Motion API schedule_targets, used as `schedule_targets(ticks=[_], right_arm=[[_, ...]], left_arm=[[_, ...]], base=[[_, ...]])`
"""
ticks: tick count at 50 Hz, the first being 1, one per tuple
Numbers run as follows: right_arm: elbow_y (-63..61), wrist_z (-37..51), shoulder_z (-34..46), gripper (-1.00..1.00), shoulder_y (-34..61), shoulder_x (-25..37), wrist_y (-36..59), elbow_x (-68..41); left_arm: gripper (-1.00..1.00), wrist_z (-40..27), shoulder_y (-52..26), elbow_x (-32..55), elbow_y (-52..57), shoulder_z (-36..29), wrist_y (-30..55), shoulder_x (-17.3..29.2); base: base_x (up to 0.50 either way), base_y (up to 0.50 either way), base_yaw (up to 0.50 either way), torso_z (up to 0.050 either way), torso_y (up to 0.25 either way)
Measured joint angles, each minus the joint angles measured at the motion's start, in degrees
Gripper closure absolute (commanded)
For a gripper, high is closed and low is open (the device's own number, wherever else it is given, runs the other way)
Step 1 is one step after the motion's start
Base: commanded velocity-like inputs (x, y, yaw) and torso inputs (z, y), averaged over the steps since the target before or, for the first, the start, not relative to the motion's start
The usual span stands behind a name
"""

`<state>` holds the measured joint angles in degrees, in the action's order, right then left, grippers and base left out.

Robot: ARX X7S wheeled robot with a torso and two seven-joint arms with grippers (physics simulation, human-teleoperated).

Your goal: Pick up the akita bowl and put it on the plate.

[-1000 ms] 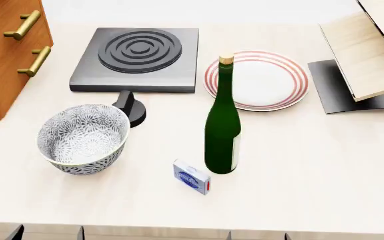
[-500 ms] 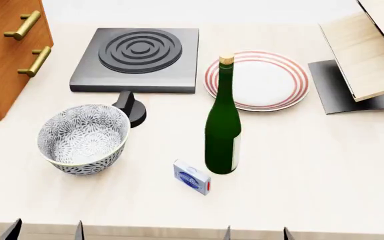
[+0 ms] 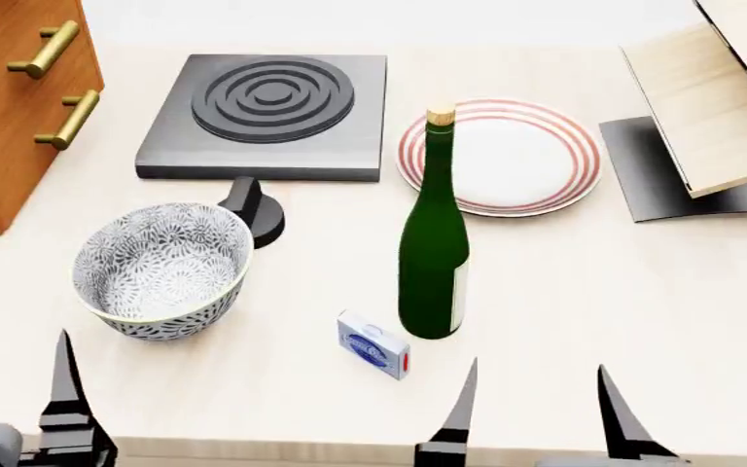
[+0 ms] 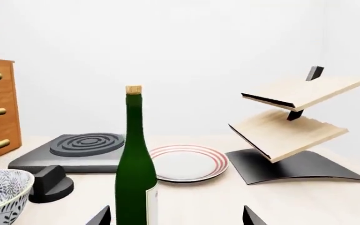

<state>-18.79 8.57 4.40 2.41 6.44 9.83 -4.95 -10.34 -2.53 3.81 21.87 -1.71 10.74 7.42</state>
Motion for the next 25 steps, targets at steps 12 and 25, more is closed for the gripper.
schedule_targets(ticks=[12, 25], right_arm=[[-5.16, 1.10, 0.09, -1.00, -1.32, 1.15, 1.01, -0.77], [-6.07, 1.67, 0.59, -1.00, -1.65, 1.89, 0.98, -1.63]], left_arm=[[-1.00, -1.31, 1.46, 0.44, 6.50, 0.53, 1.44, 1.20], [-1.00, -2.11, 1.77, 0.69, 7.55, 0.25, 0.94, 1.84]], base=[[0.00, 0.00, 0.00, 0.000, 0.000], [0.00, -0.01, 0.00, 0.000, 0.000]])
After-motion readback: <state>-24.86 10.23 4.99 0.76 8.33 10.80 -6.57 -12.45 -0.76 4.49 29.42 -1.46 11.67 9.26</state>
